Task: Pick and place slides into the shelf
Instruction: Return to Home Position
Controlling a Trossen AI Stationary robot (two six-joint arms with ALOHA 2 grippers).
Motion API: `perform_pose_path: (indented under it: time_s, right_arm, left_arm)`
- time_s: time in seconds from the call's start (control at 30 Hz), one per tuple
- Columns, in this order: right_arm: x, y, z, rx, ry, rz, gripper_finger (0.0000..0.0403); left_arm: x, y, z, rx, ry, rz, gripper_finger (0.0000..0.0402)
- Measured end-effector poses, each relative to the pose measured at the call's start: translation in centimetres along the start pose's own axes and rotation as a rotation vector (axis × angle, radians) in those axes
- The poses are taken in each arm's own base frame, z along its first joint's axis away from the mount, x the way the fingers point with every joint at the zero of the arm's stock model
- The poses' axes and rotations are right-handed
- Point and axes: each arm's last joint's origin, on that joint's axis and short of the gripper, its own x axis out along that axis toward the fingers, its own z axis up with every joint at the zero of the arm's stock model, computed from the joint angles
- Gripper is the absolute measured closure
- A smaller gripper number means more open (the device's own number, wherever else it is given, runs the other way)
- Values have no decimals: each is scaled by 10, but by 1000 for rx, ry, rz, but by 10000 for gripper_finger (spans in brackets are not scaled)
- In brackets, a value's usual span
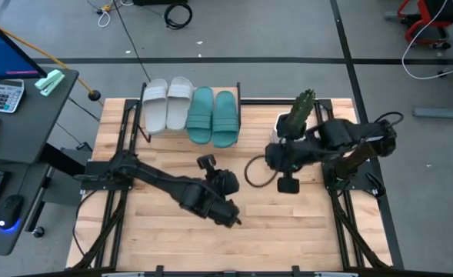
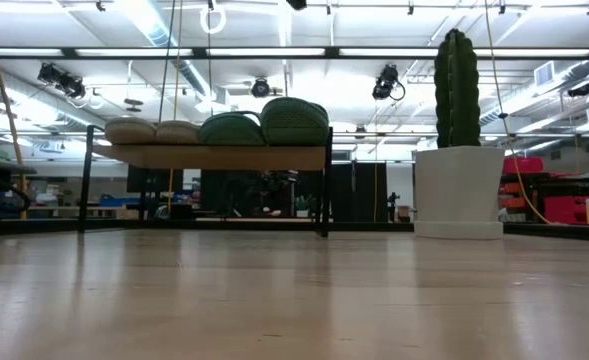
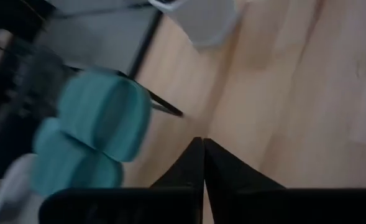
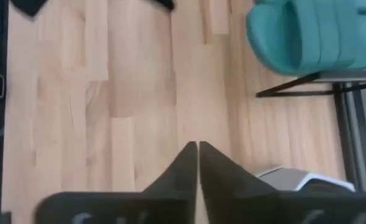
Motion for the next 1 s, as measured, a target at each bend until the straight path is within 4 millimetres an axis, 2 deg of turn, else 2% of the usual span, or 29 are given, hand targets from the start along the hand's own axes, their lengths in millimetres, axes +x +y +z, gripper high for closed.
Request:
perform_pose_path:
  time_s: [0.1, 0.2, 0.37, 0.57, 0.67, 0.83, 1.0]
  right_arm:
    - [2, 10, -12, 1, -3, 14, 395]
    - [1, 17, -28, 42, -55, 31, 392]
    - [2, 19, -66, 154, -152, 57, 398]
    - [15, 19, -106, 271, -260, 134, 400]
    - [20, 22, -118, 292, -290, 168, 399]
    - [21, 31, -136, 308, -290, 212, 400]
    - [15, 41, -152, 349, -334, 218, 401]
  left_arm:
    - [-11, -1, -3, 12, -38, 27, 390]
    - [-20, -3, -4, 6, -59, 10, 396]
    - [-31, -16, 0, 34, -136, -53, 397]
    - [-42, -34, 35, 115, -367, -395, 398]
    - [-38, -31, 52, 159, -489, -553, 398]
    - [-19, -18, 66, 161, -518, -733, 399]
    - [-3, -6, 74, 153, -526, -745, 398]
